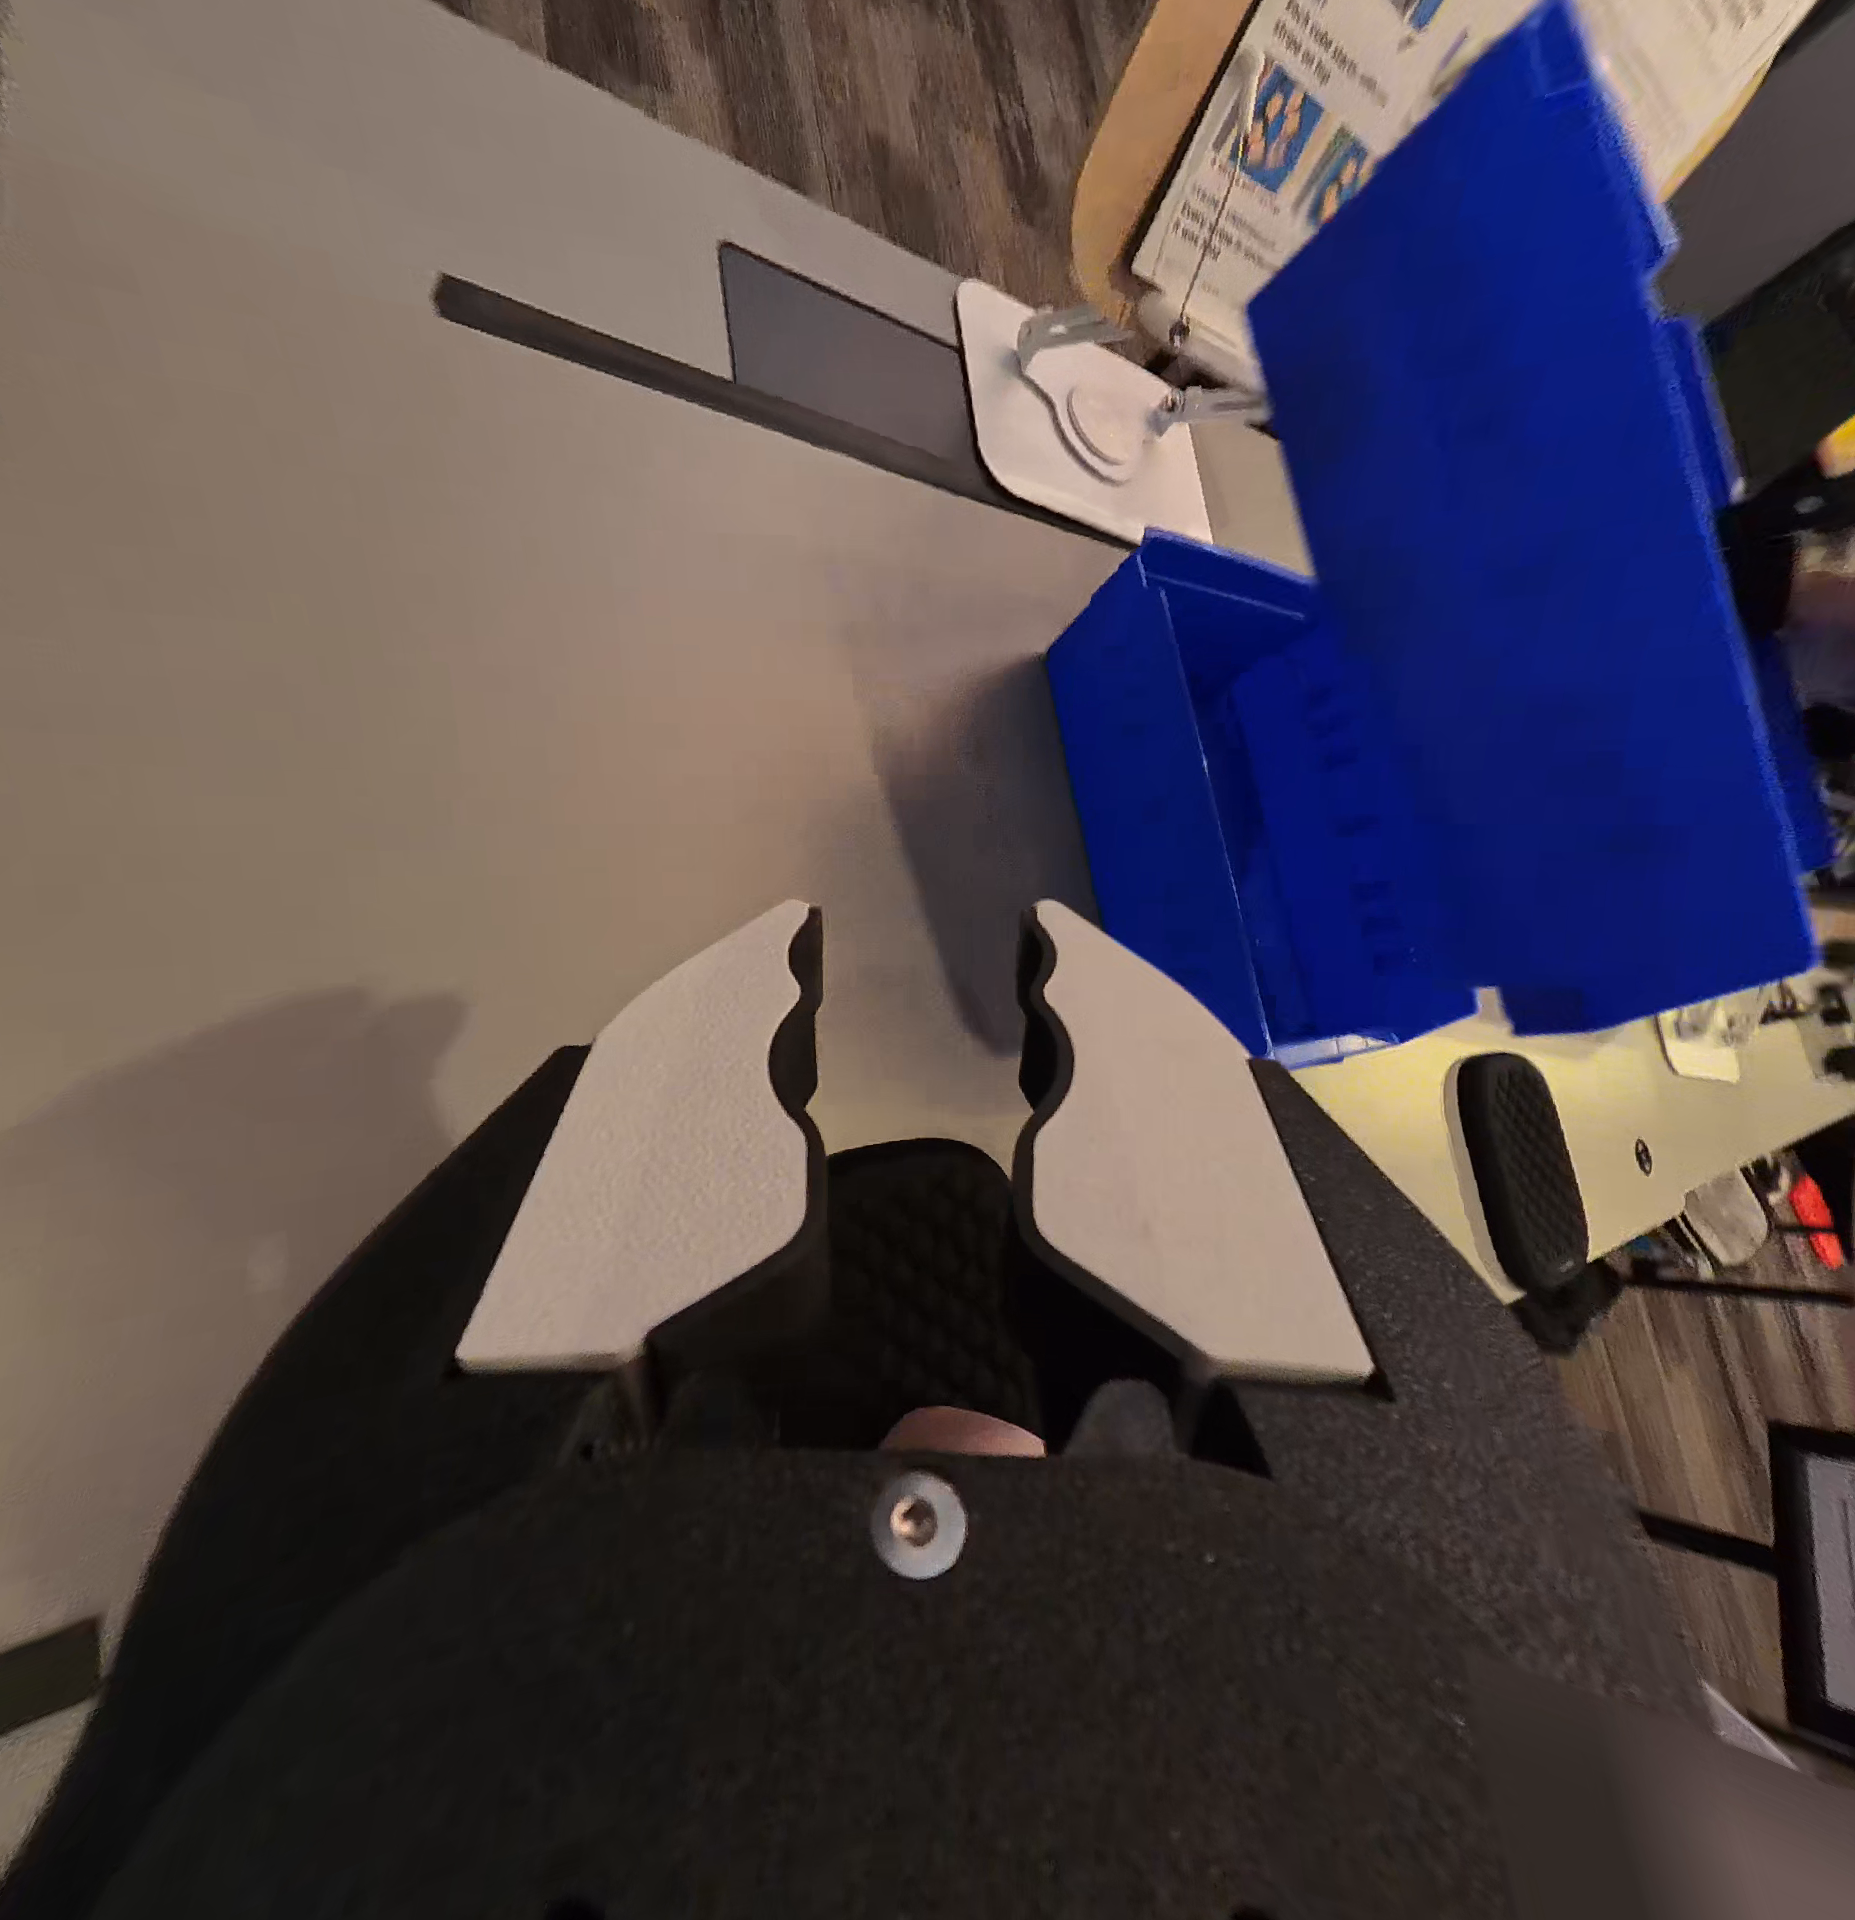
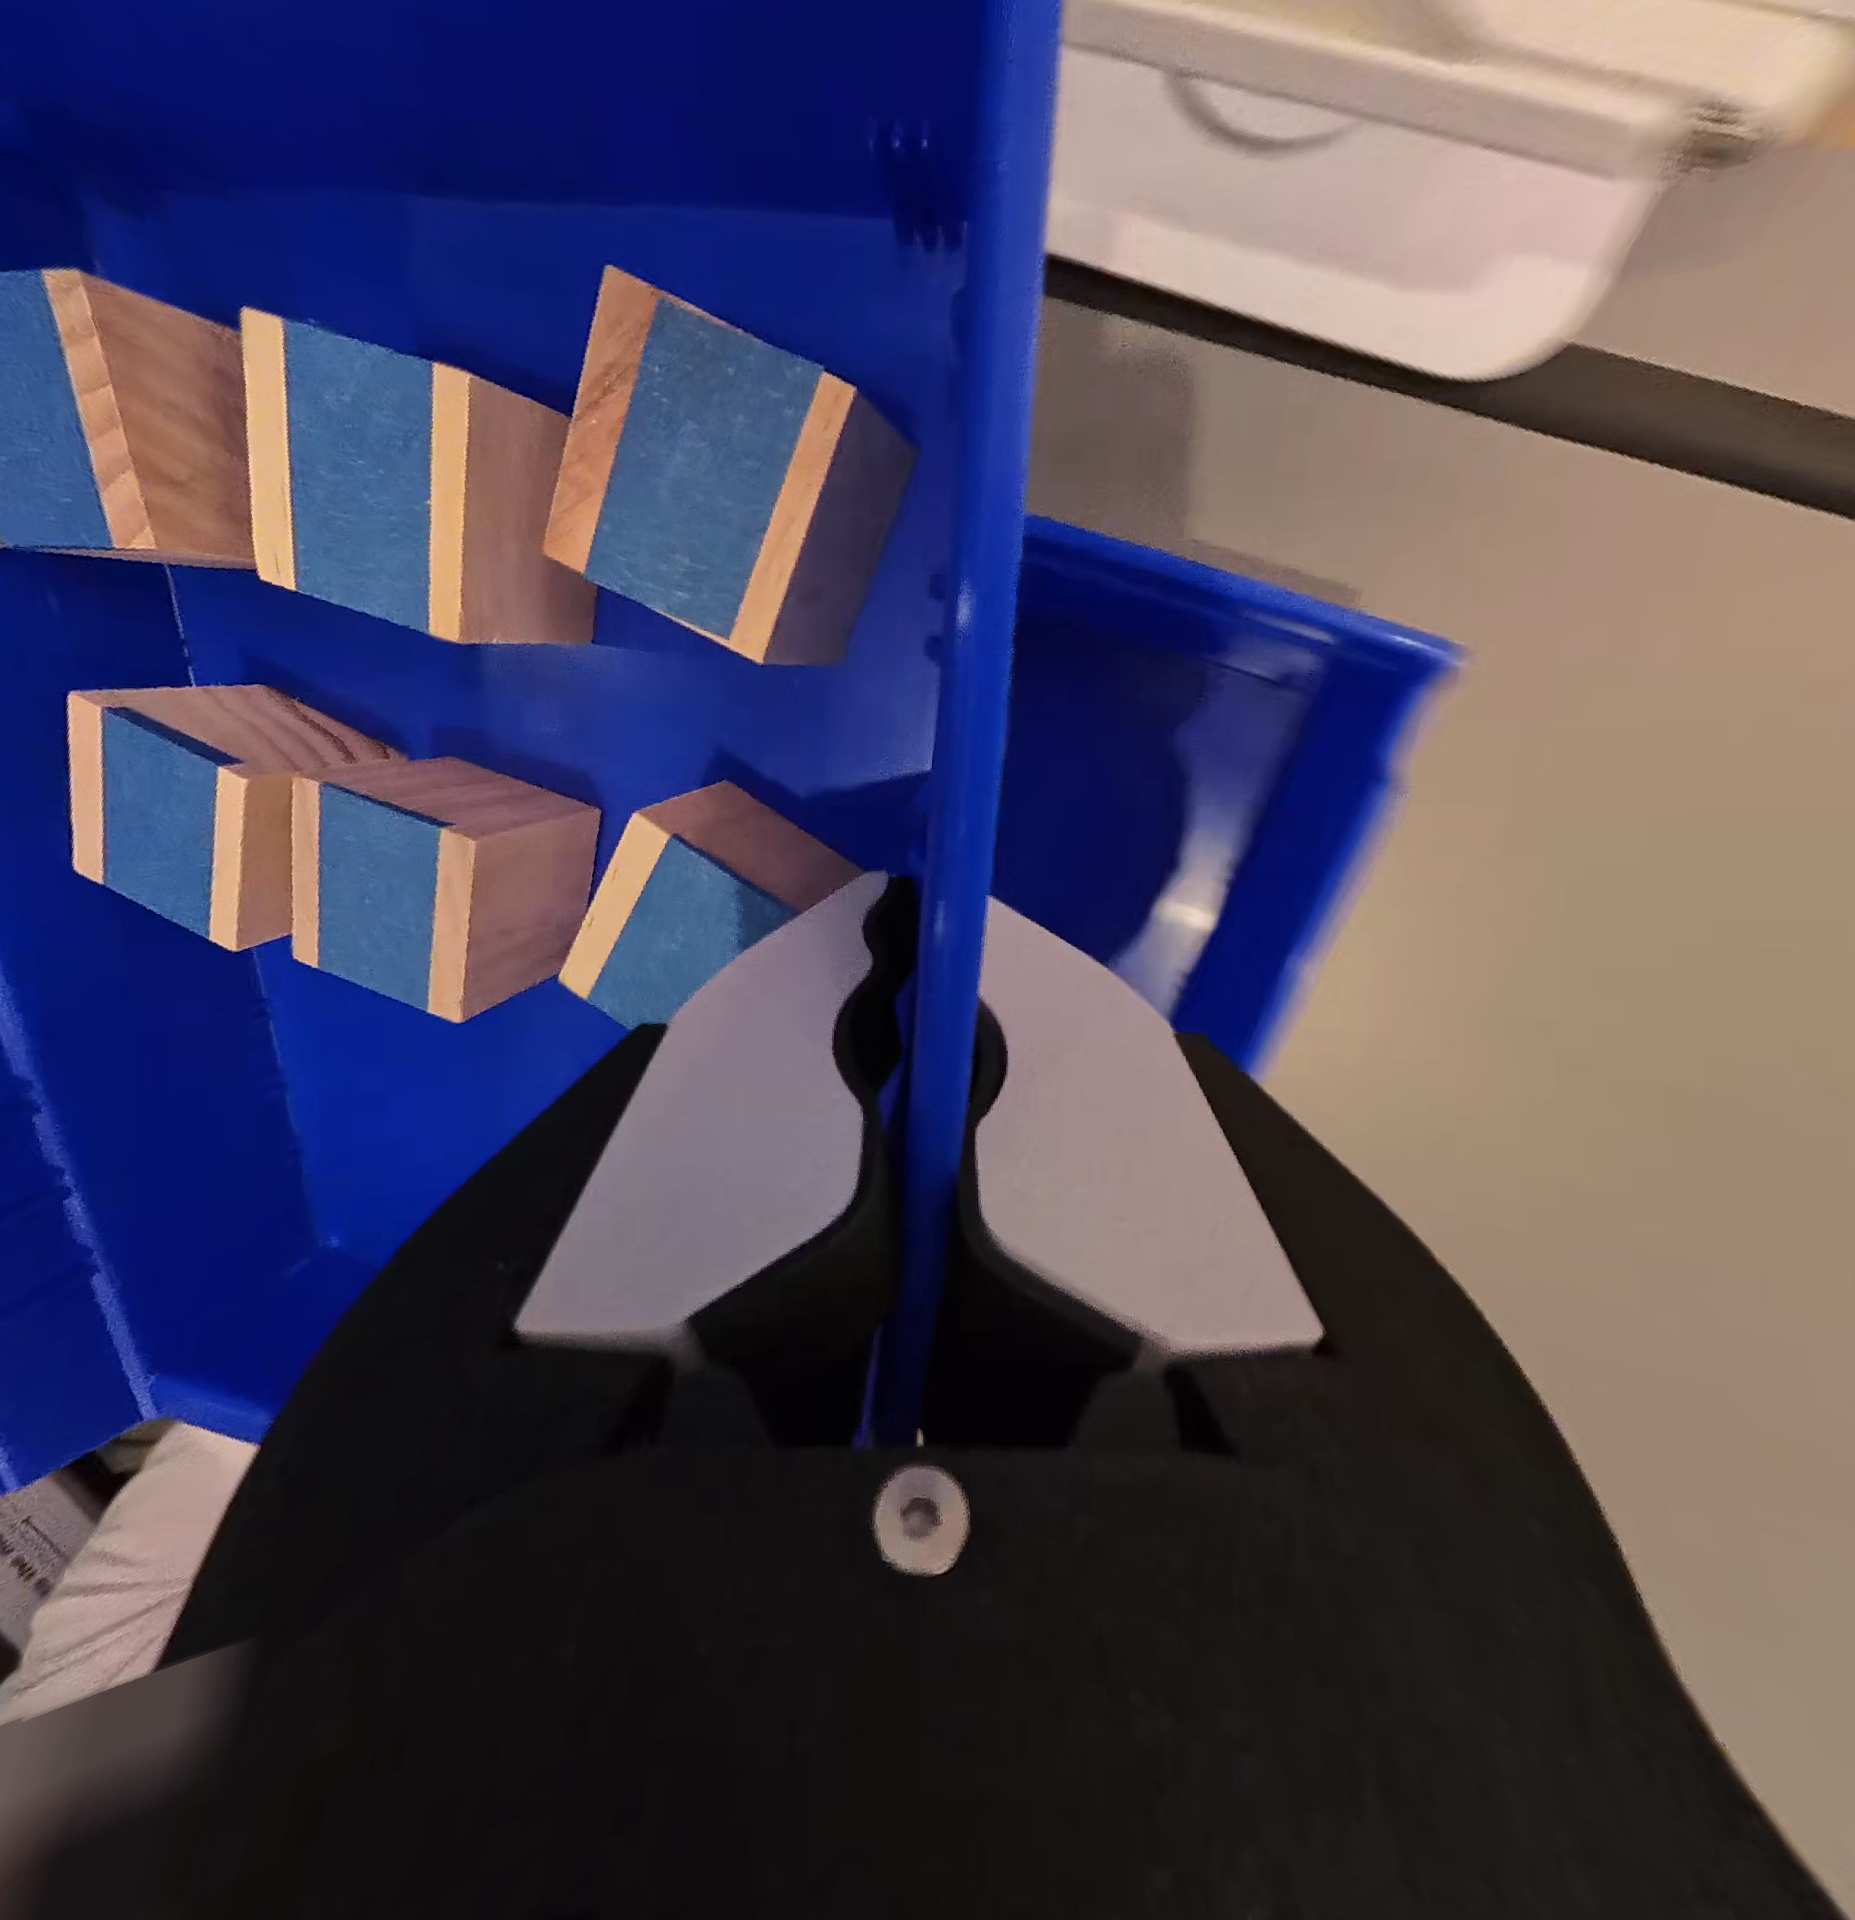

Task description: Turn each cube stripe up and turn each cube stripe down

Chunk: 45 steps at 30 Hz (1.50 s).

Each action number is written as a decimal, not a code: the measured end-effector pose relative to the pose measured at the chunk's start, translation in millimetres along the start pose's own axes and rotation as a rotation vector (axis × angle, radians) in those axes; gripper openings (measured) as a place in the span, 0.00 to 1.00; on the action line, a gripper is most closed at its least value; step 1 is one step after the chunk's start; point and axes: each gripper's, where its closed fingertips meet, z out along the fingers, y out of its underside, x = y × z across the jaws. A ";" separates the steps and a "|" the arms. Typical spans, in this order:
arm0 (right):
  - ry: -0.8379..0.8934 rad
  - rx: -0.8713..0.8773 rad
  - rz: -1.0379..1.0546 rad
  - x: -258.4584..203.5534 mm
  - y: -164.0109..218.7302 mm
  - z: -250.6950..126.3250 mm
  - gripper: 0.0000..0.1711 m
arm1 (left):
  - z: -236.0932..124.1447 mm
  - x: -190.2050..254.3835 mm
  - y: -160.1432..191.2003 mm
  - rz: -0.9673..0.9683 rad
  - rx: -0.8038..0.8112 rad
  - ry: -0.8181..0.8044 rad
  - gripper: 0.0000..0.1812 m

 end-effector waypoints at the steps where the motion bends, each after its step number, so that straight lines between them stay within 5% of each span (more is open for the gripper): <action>1: -0.013 -0.012 -0.020 -20.9 -4.8 13.8 0.04 | -7.8 -3.0 0.1 -0.011 0.028 -0.011 0.20; 12: -0.041 -0.111 -0.187 -170.3 -17.2 128.5 0.04 | -76.3 4.4 15.1 0.021 0.274 -0.064 0.20; 26: 0.029 -0.158 -0.069 -183.4 7.9 239.4 0.04 | -50.1 22.3 21.5 0.125 0.136 -0.015 0.21; 31: 0.100 -0.121 -0.156 -176.8 5.3 250.0 0.04 | -47.8 27.6 20.9 0.147 0.130 0.000 0.21; 39: -0.044 -0.105 -0.120 -187.3 4.8 248.7 0.13 | -44.8 27.2 20.9 0.135 0.117 -0.007 0.22; 45: -0.027 -0.041 -0.259 -189.8 -11.2 215.7 0.13 | -41.0 29.4 22.0 0.144 0.095 -0.015 0.23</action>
